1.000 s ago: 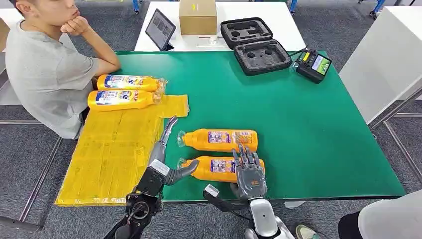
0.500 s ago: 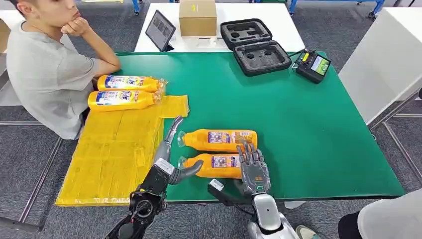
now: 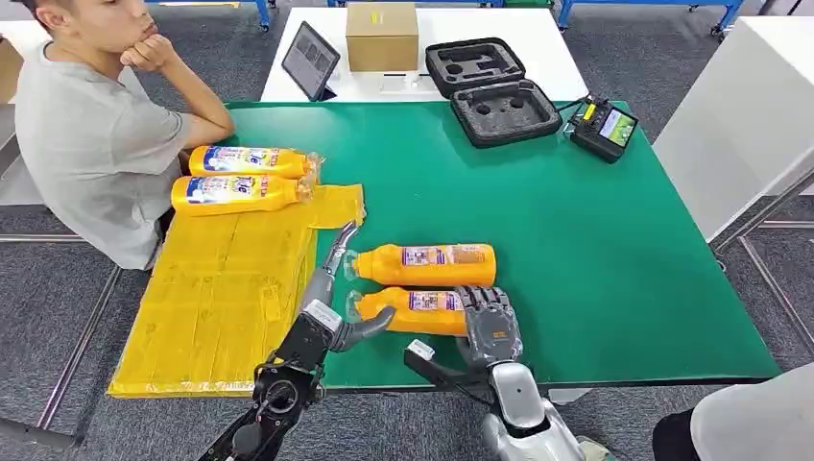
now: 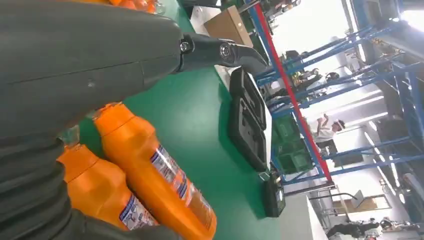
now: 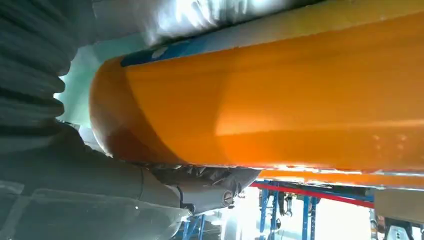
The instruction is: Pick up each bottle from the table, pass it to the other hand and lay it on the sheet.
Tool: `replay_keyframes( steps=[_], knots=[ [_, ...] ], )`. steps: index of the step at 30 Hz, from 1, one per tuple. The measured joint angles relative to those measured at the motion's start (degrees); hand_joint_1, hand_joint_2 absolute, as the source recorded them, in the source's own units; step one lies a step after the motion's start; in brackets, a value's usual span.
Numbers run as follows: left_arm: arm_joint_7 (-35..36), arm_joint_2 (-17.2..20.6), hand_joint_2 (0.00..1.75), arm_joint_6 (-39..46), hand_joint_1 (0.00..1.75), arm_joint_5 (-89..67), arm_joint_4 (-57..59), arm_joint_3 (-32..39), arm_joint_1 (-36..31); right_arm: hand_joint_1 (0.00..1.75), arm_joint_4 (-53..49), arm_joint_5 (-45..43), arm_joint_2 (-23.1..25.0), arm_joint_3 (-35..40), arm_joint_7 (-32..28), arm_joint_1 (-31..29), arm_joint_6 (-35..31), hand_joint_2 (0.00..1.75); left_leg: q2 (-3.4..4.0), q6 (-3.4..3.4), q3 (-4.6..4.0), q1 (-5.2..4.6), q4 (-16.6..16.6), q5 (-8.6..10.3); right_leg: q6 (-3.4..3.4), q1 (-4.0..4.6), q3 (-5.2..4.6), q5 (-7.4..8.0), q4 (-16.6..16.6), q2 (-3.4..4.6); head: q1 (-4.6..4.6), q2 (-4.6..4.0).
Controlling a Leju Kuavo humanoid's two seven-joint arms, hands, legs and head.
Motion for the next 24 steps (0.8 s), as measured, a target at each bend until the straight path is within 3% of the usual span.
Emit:
replay_keyframes(
  steps=[12, 17, 24],
  knots=[
    [0.0, 0.0, 1.75, 0.0, 0.0, 0.1, 0.6, -0.5, -0.7, 1.75, 0.0, -2.4, 0.1, -0.4, -2.8, -0.1, 0.1, 1.75, 0.01, 0.0, 0.01, 0.0, 0.0, -0.01, 0.0, 0.01, 0.01, 0.0, 0.0, 0.01, 0.0, 0.0],
    [-1.0, -0.1, 1.75, 0.9, 0.0, 0.7, 0.7, -0.5, -0.8, 1.75, -0.6, -19.7, 0.4, -1.9, -16.2, -0.2, 2.3, 1.75, 0.19, -0.1, 0.15, 0.01, 0.0, -0.13, -0.01, 0.01, 0.05, 0.01, 0.0, 0.27, 0.0, 0.0],
    [-2.5, -0.7, 1.75, 6.0, 0.0, 3.6, 1.0, -0.4, -0.9, 1.75, -1.6, -31.2, 1.2, -3.0, -24.8, 1.1, 2.6, 1.75, 0.22, -0.11, 0.12, 0.03, 0.0, -0.12, -0.02, 0.08, 0.03, 0.02, 0.0, 0.3, -0.02, 0.0]
  ],
)
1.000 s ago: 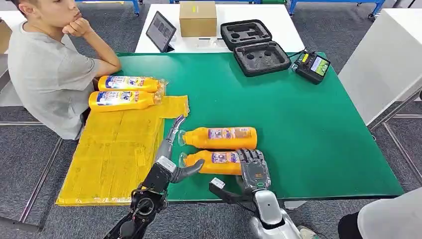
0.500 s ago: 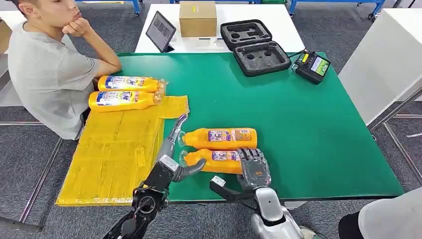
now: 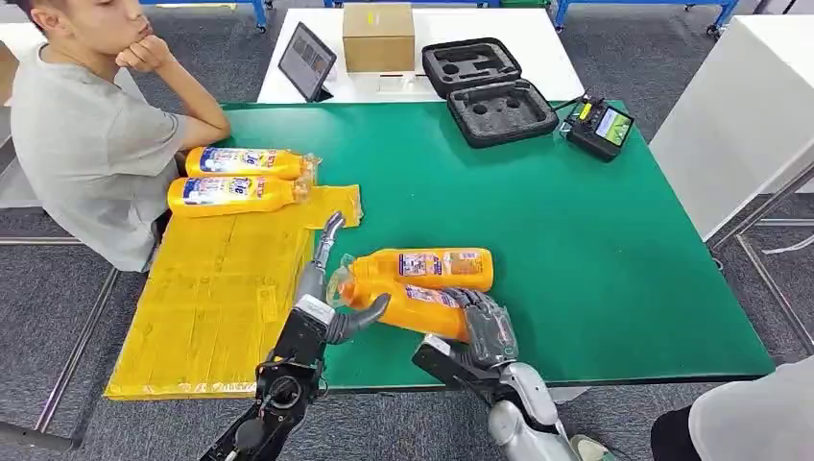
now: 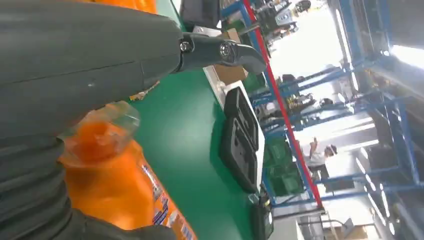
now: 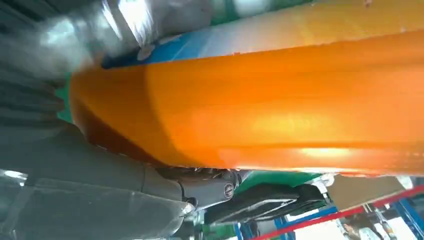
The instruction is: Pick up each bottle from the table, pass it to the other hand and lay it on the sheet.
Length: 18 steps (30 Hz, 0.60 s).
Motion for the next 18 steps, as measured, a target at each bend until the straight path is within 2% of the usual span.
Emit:
replay_keyframes(
  steps=[4, 12, 18],
  knots=[
    [-0.1, -0.2, 1.75, 0.7, 0.0, 0.6, -0.1, 0.0, 0.0, 1.75, -0.3, -1.0, 0.1, -0.2, -0.9, 0.4, 0.0, 1.75, 0.0, 0.0, -0.01, 0.03, 0.0, 0.0, 0.0, 0.0, 0.0, 0.0, 0.0, 0.0, 0.02, 0.0],
    [-0.3, -0.8, 1.75, 5.3, 0.0, 6.6, -2.6, 0.4, 1.0, 1.75, -1.1, -8.9, 0.2, -1.0, -4.4, 1.8, -2.0, 1.75, -0.02, 0.0, -0.17, 0.03, 0.0, 0.0, 0.01, -0.01, -0.1, -0.01, 0.0, -0.03, 0.02, 0.0],
    [-0.3, -1.2, 1.75, 7.2, 0.0, 6.7, -8.8, 1.3, 2.8, 1.75, -1.1, -11.2, 0.2, -1.3, -5.0, 2.1, -3.2, 1.75, -0.03, 0.0, -0.3, 0.02, 0.0, 0.0, 0.01, -0.02, -0.22, -0.01, 0.0, -0.04, 0.02, 0.0]
  ],
)
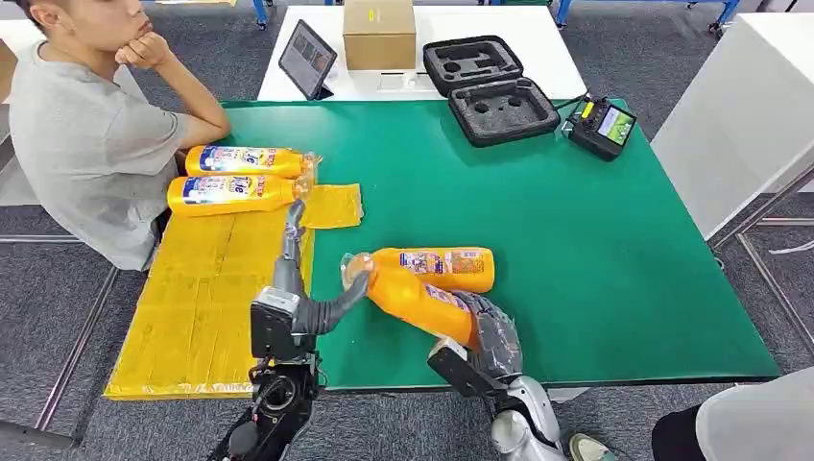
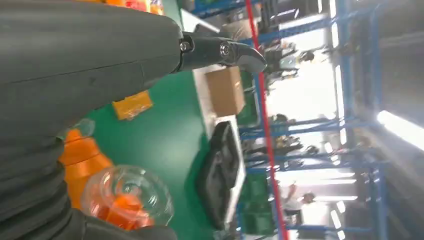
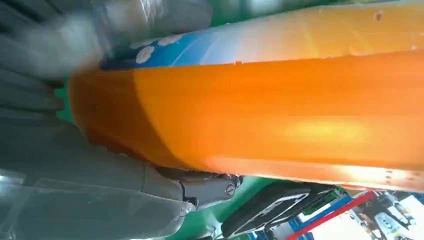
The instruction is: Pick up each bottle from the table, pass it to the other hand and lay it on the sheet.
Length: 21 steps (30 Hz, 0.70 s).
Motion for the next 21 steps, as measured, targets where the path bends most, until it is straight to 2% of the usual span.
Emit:
replay_keyframes(
  steps=[9, 14, 21],
  knots=[
    [0.0, -0.3, 1.75, -1.8, 0.0, 2.8, -4.7, 0.6, 1.4, 1.75, 0.0, -2.2, 0.1, -0.3, -1.2, 0.0, -1.5, 1.75, -0.01, 0.0, -0.04, 0.0, 0.0, 0.0, 0.0, -0.01, -0.06, 0.0, 0.0, 0.0, 0.0, 0.0],
    [2.1, -0.5, 1.75, -8.7, 0.0, 12.6, -2.8, 0.0, 1.6, 1.75, -0.7, -5.6, 0.1, -0.5, -3.6, 1.1, -4.5, 1.75, -0.08, 0.01, -0.2, -0.01, 0.0, 0.01, 0.01, -0.02, -0.19, 0.0, 0.0, -0.01, 0.0, 0.0],
    [5.3, -0.6, 1.75, -10.3, 0.0, 17.3, 1.0, -2.2, 1.5, 1.75, -2.3, -9.3, 0.4, -0.7, -5.9, 1.7, -7.6, 1.75, -0.09, 0.01, -0.38, -0.02, 0.0, 0.01, 0.01, -0.02, -0.37, 0.0, 0.0, -0.01, -0.02, 0.0]
  ],
)
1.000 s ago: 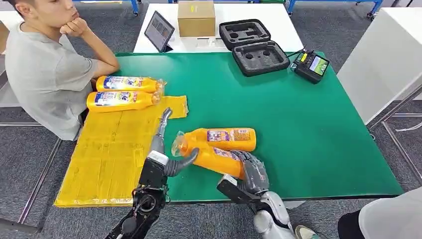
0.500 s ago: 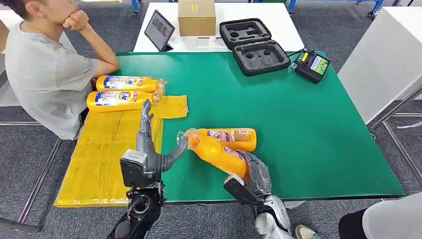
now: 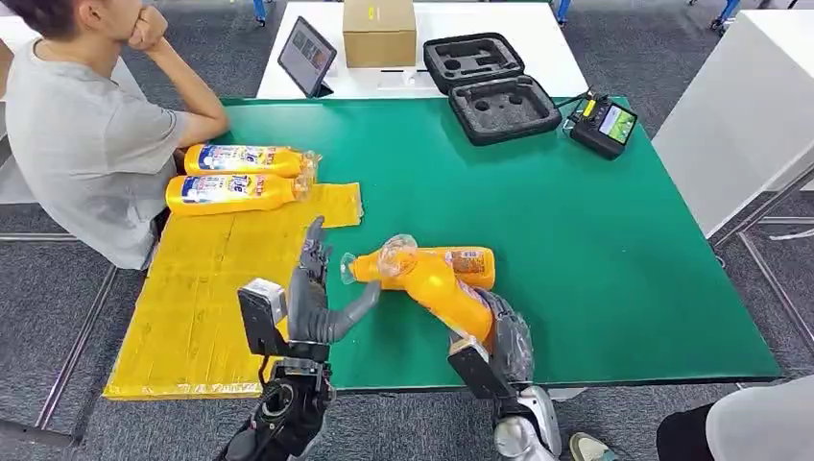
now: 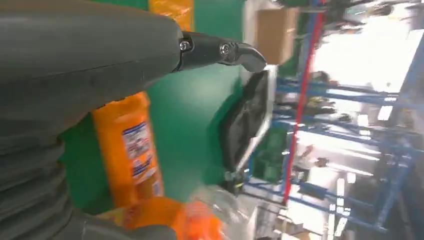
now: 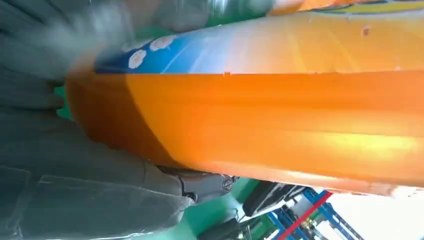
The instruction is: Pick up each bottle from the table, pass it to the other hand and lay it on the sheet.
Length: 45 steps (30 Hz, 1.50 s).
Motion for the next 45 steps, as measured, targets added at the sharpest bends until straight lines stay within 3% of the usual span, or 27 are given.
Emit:
replay_keyframes(
  steps=[19, 42, 43, 45],
  knots=[
    [1.4, -1.0, 1.75, -1.3, 0.0, 4.8, 7.4, -1.9, -0.8, 1.75, -0.7, -3.9, 0.4, 0.4, -1.4, -0.1, -2.3, 1.75, -0.01, 0.0, -0.12, 0.0, 0.0, 0.0, 0.0, 0.0, -0.1, 0.0, 0.0, -0.01, 0.0, 0.0],
    [3.8, -1.7, 1.75, -5.5, 0.0, 6.7, 6.8, -6.3, -2.3, 1.75, 7.2, 2.3, 3.2, 0.7, -2.9, -6.7, -4.1, 1.75, -0.01, -0.01, -0.15, 0.0, 0.0, 0.02, 0.0, 0.0, -0.12, 0.0, 0.0, -0.02, 0.02, 0.0],
    [3.8, -1.7, 0.0, -5.5, 0.0, 6.7, 6.8, -6.4, -2.3, 1.75, 7.4, 2.3, 3.2, 0.7, -2.9, -6.7, -4.1, 1.75, -0.01, -0.01, -0.15, 0.0, 0.0, 0.02, 0.0, 0.0, -0.12, 0.0, 0.0, -0.02, 0.0, 0.0],
    [4.0, -1.7, 0.0, -5.8, 0.0, 7.0, 6.8, -6.4, -2.3, 1.75, 7.7, 2.3, 3.3, 0.7, -3.0, -6.9, -4.1, 1.75, -0.01, -0.01, -0.15, 0.0, 0.0, 0.02, 0.0, 0.0, -0.12, 0.0, 0.0, -0.02, 0.02, 0.0]
  ],
)
